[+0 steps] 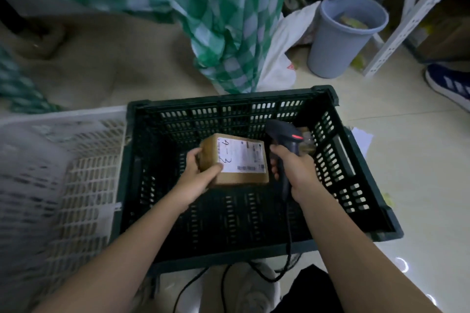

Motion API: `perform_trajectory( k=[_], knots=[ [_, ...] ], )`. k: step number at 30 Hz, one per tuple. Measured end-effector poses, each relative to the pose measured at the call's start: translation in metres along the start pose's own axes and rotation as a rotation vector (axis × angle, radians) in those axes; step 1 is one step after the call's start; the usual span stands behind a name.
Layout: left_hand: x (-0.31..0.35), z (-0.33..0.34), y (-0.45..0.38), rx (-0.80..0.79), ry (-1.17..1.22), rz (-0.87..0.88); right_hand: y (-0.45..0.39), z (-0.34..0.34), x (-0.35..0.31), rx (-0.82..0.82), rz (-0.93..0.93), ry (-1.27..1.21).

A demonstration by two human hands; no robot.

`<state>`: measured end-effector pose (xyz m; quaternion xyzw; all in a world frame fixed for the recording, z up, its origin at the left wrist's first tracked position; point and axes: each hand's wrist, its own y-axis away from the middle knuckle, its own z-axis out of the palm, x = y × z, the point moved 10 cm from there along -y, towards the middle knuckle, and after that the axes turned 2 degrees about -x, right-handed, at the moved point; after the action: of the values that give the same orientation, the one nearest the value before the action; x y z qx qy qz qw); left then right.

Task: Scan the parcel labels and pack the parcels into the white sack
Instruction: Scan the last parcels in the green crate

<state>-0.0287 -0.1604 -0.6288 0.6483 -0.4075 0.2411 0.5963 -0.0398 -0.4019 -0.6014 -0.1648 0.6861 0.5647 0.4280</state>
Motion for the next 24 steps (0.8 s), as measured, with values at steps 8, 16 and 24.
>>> perform_trajectory(
  k=[8, 16, 24],
  knots=[
    [0.015, -0.075, 0.085, 0.053, 0.259, 0.095, 0.086, 0.037, 0.006, 0.059, -0.177, -0.059],
    [0.003, -0.1, 0.148, 0.035, 0.408, 0.166, 0.161, 0.084, 0.024, -0.021, -0.194, -0.256],
    [-0.039, -0.132, 0.229, 0.04, 0.364, 0.124, 0.235, 0.096, 0.035, -0.131, -0.302, -0.209]
  ],
)
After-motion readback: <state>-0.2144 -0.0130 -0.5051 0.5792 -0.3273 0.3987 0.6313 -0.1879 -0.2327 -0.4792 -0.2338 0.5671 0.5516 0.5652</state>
